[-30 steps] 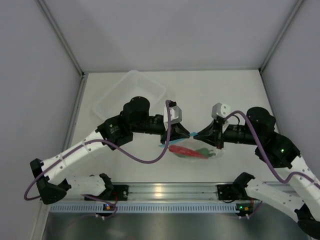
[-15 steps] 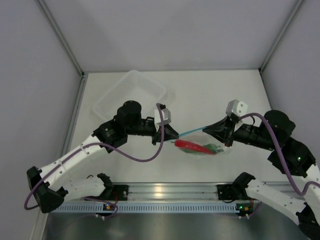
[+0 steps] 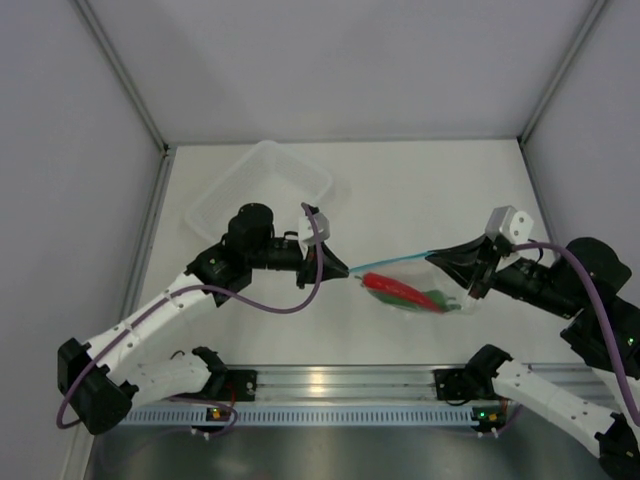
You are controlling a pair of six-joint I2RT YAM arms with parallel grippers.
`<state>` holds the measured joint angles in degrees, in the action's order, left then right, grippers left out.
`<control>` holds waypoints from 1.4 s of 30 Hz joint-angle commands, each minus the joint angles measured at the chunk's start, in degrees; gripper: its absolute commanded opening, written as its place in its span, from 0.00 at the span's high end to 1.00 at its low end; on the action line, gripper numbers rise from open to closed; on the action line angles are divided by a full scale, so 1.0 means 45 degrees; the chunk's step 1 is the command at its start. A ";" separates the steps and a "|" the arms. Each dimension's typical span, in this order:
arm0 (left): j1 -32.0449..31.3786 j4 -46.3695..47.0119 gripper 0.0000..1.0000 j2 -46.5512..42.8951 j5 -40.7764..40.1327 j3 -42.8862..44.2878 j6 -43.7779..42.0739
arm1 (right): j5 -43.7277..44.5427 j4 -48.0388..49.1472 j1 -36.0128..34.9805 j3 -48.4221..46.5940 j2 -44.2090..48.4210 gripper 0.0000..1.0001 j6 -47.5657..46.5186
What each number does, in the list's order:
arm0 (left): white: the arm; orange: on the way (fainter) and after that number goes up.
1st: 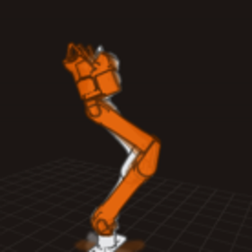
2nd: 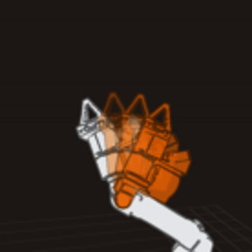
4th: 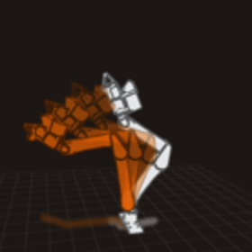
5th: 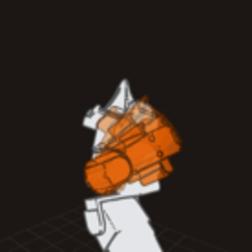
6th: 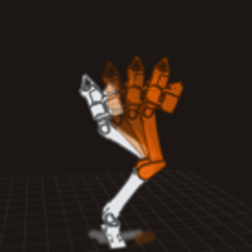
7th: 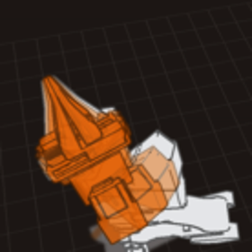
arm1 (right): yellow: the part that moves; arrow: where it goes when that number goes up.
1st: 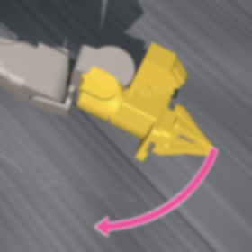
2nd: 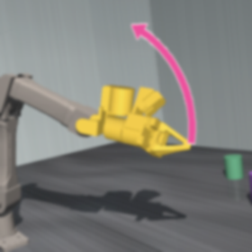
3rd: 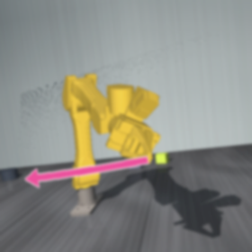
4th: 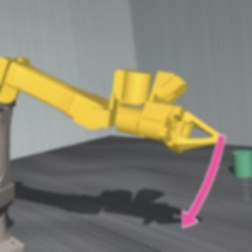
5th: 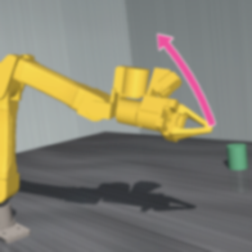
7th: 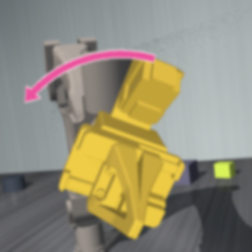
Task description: Open the zip-top bag and remove the fake food
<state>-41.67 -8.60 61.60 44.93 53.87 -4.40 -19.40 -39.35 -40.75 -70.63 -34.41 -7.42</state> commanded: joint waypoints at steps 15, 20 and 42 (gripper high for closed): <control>0.0120 0.0388 0.29 -0.0037 0.1243 0.1427 0.0939 | -0.3383 0.0777 -0.0202 0.1203 0.0421 1.00 -0.1339; -0.0192 0.0427 0.30 0.0196 0.1657 0.1779 0.1311 | -0.3951 0.0834 -0.0202 0.1632 0.0557 1.00 -0.1535; -0.1717 0.1540 0.39 0.0822 0.0641 0.1584 0.1701 | -0.4381 0.1108 -0.0221 0.1907 0.0694 1.00 -0.1515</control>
<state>-49.23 -5.89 66.04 48.12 59.94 2.61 -37.67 -37.56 -40.77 -61.84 -31.88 -13.37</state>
